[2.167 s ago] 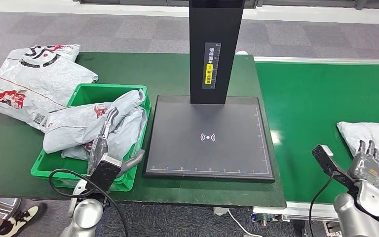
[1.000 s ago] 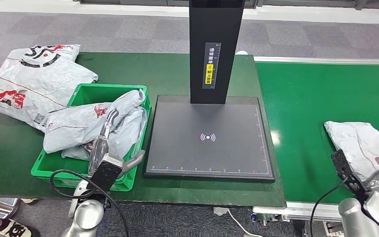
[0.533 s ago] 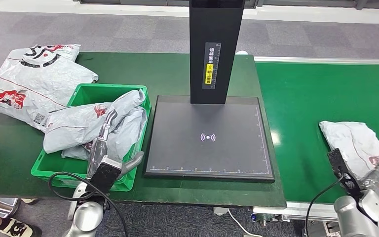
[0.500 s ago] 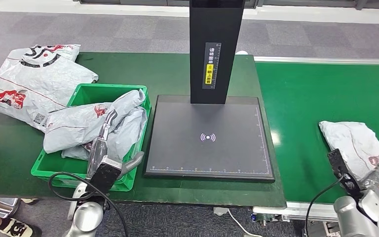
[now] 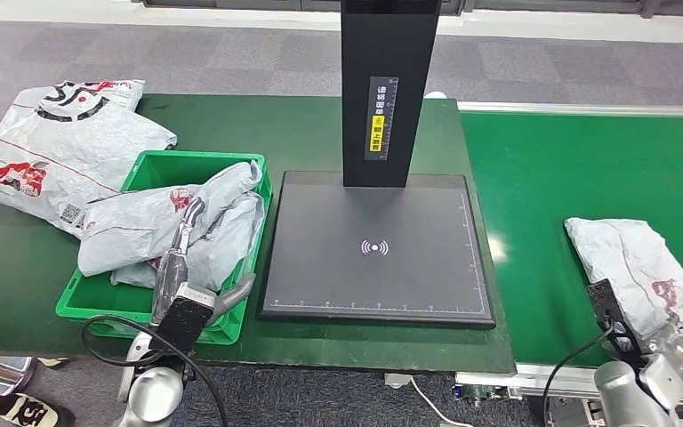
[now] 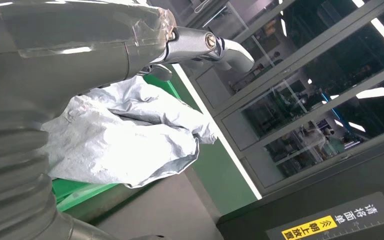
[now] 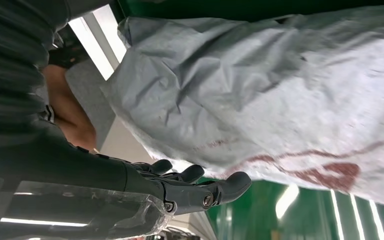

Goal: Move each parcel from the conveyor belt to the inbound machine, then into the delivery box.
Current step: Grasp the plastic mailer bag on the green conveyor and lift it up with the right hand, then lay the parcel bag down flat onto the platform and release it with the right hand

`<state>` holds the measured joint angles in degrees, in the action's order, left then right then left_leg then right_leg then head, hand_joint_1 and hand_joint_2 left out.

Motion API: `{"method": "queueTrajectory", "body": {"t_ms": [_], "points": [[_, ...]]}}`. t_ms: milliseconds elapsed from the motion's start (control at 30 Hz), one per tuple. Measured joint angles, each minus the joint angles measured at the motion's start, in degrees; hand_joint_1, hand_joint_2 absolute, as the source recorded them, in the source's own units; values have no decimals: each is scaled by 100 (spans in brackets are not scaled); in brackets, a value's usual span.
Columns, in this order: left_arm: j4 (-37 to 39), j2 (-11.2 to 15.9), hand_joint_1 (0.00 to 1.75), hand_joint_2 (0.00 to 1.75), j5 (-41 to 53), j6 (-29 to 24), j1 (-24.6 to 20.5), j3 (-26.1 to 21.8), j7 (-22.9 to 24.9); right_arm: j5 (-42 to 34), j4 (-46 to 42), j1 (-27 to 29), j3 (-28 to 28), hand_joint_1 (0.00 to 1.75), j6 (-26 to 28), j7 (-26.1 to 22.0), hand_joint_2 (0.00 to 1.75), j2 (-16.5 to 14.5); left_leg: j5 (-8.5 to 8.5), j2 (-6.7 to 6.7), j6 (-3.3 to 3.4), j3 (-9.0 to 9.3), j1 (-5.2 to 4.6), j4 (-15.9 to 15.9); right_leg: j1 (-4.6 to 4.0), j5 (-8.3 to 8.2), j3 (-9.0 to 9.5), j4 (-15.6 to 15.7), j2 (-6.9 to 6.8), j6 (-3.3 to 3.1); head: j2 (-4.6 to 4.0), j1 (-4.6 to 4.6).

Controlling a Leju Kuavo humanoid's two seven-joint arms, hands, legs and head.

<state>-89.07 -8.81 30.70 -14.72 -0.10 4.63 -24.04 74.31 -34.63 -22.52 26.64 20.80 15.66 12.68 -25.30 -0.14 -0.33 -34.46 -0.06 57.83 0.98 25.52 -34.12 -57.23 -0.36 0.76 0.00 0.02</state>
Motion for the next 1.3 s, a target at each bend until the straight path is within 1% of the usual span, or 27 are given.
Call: {"method": "queueTrajectory", "body": {"t_ms": [33,67,167,200,367,467,567,667,733,767,867,933,1000,1033,1133,1200,1300], "points": [[-10,0,0,175,1,-5,2,0,4,-19,18,16,17,0,-1,9,175,-10,0,0,0,0,0,0,0,0,0,0,0,0,0,0],[-19,0,0,175,1,-7,4,0,7,-40,37,31,36,9,-3,10,175,-20,0,0,0,0,0,0,0,0,0,0,0,0,0,0],[-47,2,0,175,1,-14,11,0,10,-95,92,55,79,140,-7,-7,175,-44,0,1,0,0,0,0,0,0,0,0,0,0,1,0],[-58,2,0,175,1,-15,14,0,12,-110,111,57,89,175,-10,-19,175,-51,0,1,0,0,0,0,0,1,0,0,1,0,1,0],[-133,2,0,175,1,-33,53,0,18,-158,190,59,128,175,-14,-70,175,-92,0,0,0,0,0,0,0,2,1,0,-1,2,1,0],[-172,2,0,175,2,-66,86,0,21,-162,204,60,143,175,102,-103,175,-108,0,1,0,1,0,0,0,2,2,0,0,2,0,0],[-216,2,0,175,8,-100,125,0,24,-109,178,79,145,175,458,-218,175,-131,0,0,0,0,0,0,0,2,2,0,-1,2,2,0],[-275,2,0,175,25,-123,188,0,27,-40,-52,180,145,175,1042,-452,175,-202,0,-1,0,-1,0,0,0,2,2,-1,-3,1,2,0],[-314,2,0,175,34,-127,228,0,27,-62,-352,280,145,175,1430,-694,175,-284,0,-2,0,-2,1,-1,-1,4,2,-1,-4,1,1,0],[-332,2,0,175,36,-129,245,0,25,-114,-562,343,145,175,1603,-898,175,-343,0,-2,0,-3,1,-1,-1,5,2,-2,-5,1,1,0],[-373,2,0,175,36,-133,293,0,9,-326,-1508,565,153,175,1895,-1854,175,-635,-2,-1,-3,-4,2,-2,-2,7,-3,-3,-4,1,1,0],[-376,0,0,175,36,-132,301,0,-12,-547,-2179,663,156,175,1933,-2438,175,-865,-2,1,-4,-3,3,-2,-3,8,-5,-3,-1,0,2,0],[-373,-2,0,175,36,-131,298,0,-36,-906,-2802,735,103,175,1928,-2772,175,-1066,-1,-2,-4,-3,4,-2,-3,9,-3,-4,-6,-1,2,0],[-369,-4,0,175,36,-129,295,0,-46,-1086,-3088,764,21,175,1919,-2811,175,-1141,-1,-4,-4,-3,4,-2,-3,9,-2,-4,-9,-2,2,0],[-339,-15,0,175,39,-118,269,0,-79,-1489,-3776,812,-462,175,1793,-2658,175,-1252,-1,1,-4,-2,4,-2,-2,8,-1,-5,-3,-2,0,0],[-298,-34,0,175,46,-101,231,0,-101,-1670,-4088,793,-878,175,1571,-2600,175,-1296,-1,8,-4,0,3,-2,-2,6,-1,-5,6,-1,0,0],[-204,-72,0,175,54,-78,141,14,-134,-1752,-4286,620,-1531,175,1151,-2540,175,-1383,1,17,-4,2,3,-1,-2,1,-2,-5,17,-3,1,0]]}}
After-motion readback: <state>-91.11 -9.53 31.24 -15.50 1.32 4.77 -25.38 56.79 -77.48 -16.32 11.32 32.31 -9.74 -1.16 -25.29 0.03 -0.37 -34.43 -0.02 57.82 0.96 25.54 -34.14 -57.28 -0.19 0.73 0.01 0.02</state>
